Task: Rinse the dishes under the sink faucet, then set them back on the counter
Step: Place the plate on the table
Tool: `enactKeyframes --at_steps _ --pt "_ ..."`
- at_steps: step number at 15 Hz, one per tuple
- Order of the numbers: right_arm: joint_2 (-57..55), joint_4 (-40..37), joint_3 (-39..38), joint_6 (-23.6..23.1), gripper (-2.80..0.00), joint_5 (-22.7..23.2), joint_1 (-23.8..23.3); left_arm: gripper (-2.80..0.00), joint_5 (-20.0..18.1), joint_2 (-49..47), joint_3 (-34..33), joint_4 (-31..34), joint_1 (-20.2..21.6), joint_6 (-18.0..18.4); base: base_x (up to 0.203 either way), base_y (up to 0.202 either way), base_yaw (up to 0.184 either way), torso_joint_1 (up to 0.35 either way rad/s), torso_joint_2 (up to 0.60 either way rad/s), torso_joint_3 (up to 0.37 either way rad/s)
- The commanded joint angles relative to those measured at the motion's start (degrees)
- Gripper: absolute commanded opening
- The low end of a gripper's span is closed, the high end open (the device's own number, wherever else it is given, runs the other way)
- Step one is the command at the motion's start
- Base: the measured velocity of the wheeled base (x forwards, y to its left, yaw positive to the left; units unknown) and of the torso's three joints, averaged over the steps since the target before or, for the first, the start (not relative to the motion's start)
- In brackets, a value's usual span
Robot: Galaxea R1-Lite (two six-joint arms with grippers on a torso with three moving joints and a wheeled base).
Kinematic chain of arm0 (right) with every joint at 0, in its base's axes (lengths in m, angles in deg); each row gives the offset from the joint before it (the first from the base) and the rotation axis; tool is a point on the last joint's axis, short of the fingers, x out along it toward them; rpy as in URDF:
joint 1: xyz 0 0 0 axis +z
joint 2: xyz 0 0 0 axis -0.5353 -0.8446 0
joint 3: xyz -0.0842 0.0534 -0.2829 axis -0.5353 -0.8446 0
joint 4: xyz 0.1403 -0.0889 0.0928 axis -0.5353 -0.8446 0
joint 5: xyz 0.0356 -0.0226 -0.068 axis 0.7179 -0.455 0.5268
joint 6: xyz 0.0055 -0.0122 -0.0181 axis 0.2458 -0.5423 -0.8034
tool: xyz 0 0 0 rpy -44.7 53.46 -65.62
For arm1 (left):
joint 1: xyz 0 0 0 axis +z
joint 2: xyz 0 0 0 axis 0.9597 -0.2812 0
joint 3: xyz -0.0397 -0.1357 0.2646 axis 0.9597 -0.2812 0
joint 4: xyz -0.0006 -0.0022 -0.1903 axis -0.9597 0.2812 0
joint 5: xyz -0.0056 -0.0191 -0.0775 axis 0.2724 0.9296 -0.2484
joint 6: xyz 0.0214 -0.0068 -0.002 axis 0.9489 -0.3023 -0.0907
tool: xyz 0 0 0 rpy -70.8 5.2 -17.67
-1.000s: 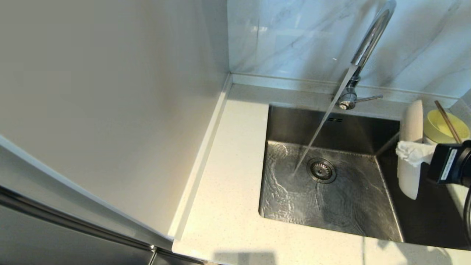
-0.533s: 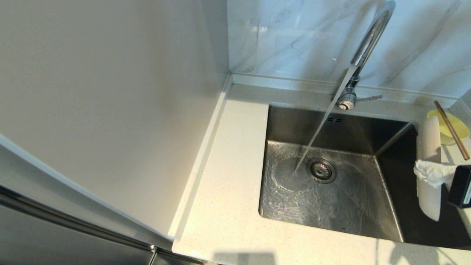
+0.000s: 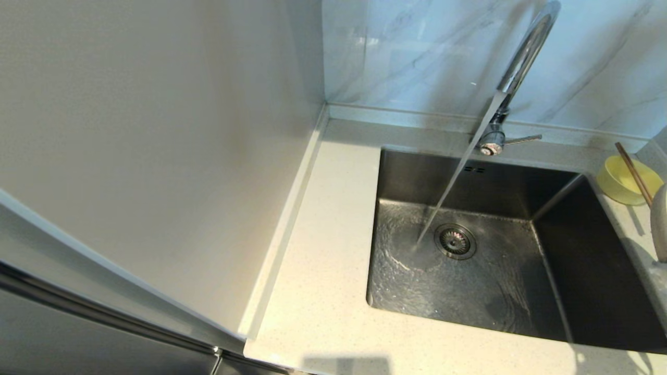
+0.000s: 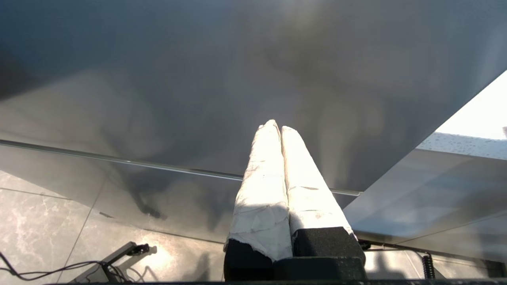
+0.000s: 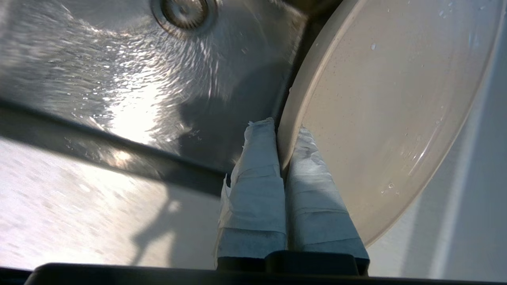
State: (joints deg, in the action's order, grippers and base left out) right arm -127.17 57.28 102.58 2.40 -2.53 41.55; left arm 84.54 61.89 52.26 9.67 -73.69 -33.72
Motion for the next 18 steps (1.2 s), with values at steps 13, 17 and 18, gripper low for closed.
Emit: enactKeyframes --at_steps 13,17,18 --pt "-17.3 6.24 -9.61 -1.25 -2.8 0.16 -23.22 -2.8 0.0 0.0 -0.01 0.0 -0.06 -0.01 0.0 0.0 0.0 0.0 0.0 0.0" --pt "-22.2 8.92 -10.22 -1.21 -2.8 2.32 -27.66 -2.8 0.0 0.0 -0.01 0.0 0.02 -0.01 0.0 0.0 0.0 0.0 0.0 0.0" --pt "-23.06 9.94 -10.54 -1.21 -2.8 2.33 -28.01 -2.8 0.0 0.0 -0.01 0.0 0.02 -0.01 0.0 0.0 0.0 0.0 0.0 0.0"
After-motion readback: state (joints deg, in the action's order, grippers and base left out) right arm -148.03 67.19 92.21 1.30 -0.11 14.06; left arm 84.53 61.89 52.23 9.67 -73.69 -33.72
